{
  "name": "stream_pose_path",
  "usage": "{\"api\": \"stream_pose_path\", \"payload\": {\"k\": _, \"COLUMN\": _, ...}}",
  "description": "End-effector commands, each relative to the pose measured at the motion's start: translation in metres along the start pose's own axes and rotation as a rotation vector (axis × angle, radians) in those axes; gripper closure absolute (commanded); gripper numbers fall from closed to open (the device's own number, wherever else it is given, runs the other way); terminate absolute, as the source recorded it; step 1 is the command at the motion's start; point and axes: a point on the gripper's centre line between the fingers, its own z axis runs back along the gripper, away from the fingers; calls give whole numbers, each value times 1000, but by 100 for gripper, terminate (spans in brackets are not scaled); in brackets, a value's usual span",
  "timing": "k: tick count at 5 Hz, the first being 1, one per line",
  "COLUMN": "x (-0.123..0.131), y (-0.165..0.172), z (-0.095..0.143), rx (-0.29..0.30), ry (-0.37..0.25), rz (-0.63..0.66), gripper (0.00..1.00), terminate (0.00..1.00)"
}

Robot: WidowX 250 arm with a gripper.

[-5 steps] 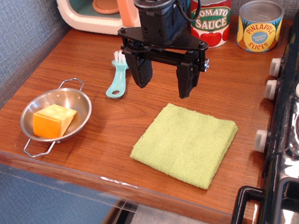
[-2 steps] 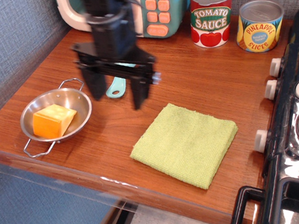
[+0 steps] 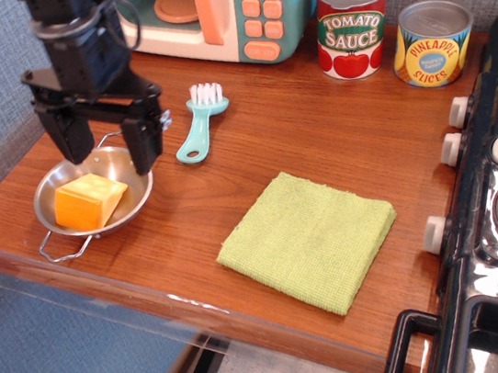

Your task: Place the block on the green towel.

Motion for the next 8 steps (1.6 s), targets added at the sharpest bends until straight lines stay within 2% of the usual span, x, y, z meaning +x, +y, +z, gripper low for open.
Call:
{"api": "stream_pose_path", "payload": {"k": 1, "x": 11, "y": 37, "z": -12, "rx": 79, "ry": -4, "rz": 100, "gripper": 0, "terminate": 0}}
{"api": "stream_pose_path", "payload": {"k": 3, "x": 14, "y": 41, "z": -28, "rx": 110, "ry": 42, "rz": 128, "gripper": 0, "terminate": 0}}
{"api": "stream_pose_path", "payload": {"k": 7, "x": 14, "y": 20, "z": -58, "rx": 131, "ry": 100, "rz": 117, "gripper": 0, "terminate": 0}}
{"api": "stream_pose_path", "payload": {"k": 8, "x": 15, "y": 18, "z": -52, "rx": 130, "ry": 77, "rz": 112, "gripper": 100, "terminate": 0}}
